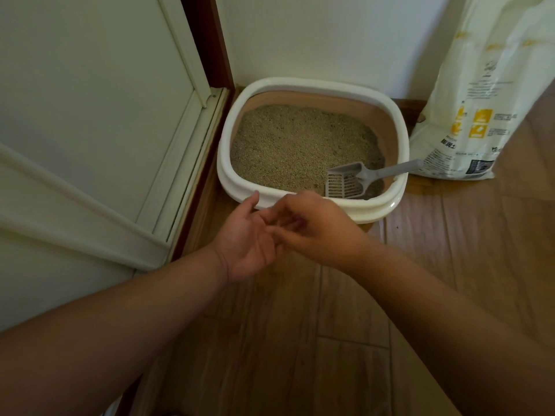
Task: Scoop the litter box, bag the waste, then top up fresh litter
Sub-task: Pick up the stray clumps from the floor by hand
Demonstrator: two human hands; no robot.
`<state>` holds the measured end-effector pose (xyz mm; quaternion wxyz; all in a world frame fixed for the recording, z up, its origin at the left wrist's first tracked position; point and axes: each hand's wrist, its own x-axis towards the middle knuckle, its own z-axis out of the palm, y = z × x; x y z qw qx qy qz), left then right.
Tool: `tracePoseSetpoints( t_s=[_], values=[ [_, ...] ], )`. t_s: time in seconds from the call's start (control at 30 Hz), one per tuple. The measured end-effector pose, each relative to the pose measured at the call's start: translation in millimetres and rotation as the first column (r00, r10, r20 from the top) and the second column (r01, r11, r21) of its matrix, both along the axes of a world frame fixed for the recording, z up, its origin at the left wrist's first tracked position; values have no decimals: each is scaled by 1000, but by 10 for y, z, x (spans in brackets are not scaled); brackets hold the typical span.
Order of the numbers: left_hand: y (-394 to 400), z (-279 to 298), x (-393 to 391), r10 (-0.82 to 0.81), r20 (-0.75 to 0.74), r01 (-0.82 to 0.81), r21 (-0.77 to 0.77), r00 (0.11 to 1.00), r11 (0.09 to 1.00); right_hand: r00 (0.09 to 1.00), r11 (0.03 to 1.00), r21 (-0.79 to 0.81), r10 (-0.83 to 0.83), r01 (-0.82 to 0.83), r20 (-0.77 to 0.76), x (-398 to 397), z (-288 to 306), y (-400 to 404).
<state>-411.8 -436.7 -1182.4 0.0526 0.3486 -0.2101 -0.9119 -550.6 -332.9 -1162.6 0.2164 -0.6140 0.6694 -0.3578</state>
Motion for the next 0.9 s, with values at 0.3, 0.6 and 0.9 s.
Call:
tracePoseSetpoints(
  t_s=[0.3, 0.6, 0.9],
  values=[
    [100, -14, -6, 36, -128, -20, 126, 991, 992, 951, 984, -102, 110, -145, -289, 129, -8, 78],
    [40, -144, 123, 203, -40, -199, 75, 978, 977, 903, 891, 172, -429, 419, 21, -176, -279, 228],
    [-34, -202, 286, 201, -8, -200, 67, 980, 977, 965, 693, 672, -181, 263, -192, -160, -967, 405]
  ],
)
